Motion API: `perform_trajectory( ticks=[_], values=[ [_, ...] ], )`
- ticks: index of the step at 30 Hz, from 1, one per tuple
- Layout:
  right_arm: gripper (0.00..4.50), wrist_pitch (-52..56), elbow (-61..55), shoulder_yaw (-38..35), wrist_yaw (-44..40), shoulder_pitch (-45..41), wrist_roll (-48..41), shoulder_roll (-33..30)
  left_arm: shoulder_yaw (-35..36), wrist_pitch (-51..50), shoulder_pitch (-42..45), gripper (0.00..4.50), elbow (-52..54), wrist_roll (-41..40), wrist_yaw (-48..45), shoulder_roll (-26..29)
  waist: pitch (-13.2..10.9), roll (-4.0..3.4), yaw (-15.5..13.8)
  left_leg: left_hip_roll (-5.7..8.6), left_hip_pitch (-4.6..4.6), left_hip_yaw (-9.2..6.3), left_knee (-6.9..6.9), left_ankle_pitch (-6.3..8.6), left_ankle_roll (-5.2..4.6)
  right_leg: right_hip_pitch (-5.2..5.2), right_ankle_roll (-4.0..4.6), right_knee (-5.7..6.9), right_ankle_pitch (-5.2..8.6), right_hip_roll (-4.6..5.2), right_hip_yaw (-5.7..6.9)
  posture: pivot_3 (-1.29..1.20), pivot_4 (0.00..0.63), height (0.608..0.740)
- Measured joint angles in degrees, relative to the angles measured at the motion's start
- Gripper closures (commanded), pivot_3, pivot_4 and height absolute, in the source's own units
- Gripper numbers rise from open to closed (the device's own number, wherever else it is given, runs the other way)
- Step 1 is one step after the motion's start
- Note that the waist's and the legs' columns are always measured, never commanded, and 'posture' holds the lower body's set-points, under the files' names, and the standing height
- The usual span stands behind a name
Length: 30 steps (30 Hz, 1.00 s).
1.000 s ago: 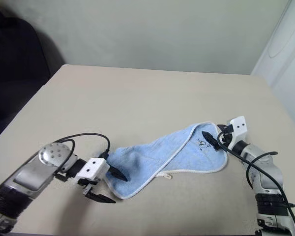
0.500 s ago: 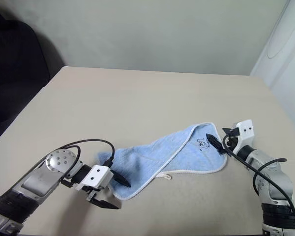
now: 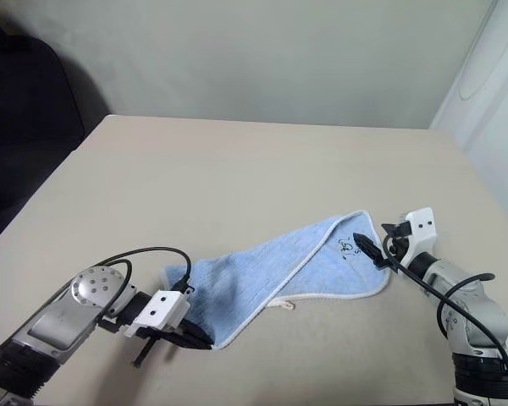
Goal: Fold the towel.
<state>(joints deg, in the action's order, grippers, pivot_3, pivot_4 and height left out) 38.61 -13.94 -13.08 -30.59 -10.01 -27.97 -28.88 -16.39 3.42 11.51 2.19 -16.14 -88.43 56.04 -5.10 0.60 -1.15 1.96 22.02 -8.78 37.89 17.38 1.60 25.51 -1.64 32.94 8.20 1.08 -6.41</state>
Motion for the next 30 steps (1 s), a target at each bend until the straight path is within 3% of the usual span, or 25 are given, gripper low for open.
perform_trajectory(
  ticks=[7, 14, 19, 26, 30],
  values=[
    [0.0, 0.0, 0.0, 0.0, 0.2, -0.2, 0.0, 0.0, 2.2, -5.6, 0.6, 4.48, 0.3, -3.8, 0.7, -1.6, 0.0, 0.03, 0.0, 0.0, 0.18, 0.0, 0.0, 0.0, 0.0, 0.12, 0.02, 0.0, -0.01, 0.0, 0.0, 0.0, 0.15, 0.74],
    [0.0, 0.0, 0.0, 0.1, 0.2, -1.7, 0.0, 0.0, 10.1, -17.7, 4.5, 4.48, 2.7, -13.3, 3.5, -2.8, 0.0, 0.06, 0.0, 0.0, 0.19, 0.04, 0.02, -0.01, 0.0, 0.14, 0.06, 0.02, -0.04, 0.02, 0.01, 0.0, 0.15, 0.74],
    [0.0, -0.8, 2.2, 1.0, -0.2, -4.4, 0.9, -0.7, 13.6, -21.2, 4.6, 4.48, 2.9, -14.9, 5.6, -2.8, 0.0, 0.07, 0.1, -0.01, 0.15, 0.08, 0.03, -0.03, 0.0, 0.13, 0.06, 0.01, -0.04, 0.01, 0.01, 0.0, 0.15, 0.74],
    [0.0, -3.0, 13.5, 5.3, -2.2, -12.5, 4.3, -1.4, 16.7, -21.2, 6.3, 4.48, 0.8, -13.4, 13.2, -6.1, 0.1, 0.1, 0.0, 0.01, 0.06, 0.1, 0.05, -0.07, -0.04, 0.08, 0.1, 0.06, -0.07, 0.04, 0.0, 0.0, 0.15, 0.74],
    [0.0, -5.8, 26.2, 9.0, -0.9, -20.4, 9.9, -0.7, 18.9, -22.1, 7.8, 4.48, -1.0, -13.6, 17.3, -8.8, 0.1, 0.11, 0.1, 0.0, 0.0, 0.11, 0.02, -0.14, -0.05, 0.09, 0.12, 0.05, -0.26, 0.04, 0.02, 0.0, 0.15, 0.74]
  ],
)
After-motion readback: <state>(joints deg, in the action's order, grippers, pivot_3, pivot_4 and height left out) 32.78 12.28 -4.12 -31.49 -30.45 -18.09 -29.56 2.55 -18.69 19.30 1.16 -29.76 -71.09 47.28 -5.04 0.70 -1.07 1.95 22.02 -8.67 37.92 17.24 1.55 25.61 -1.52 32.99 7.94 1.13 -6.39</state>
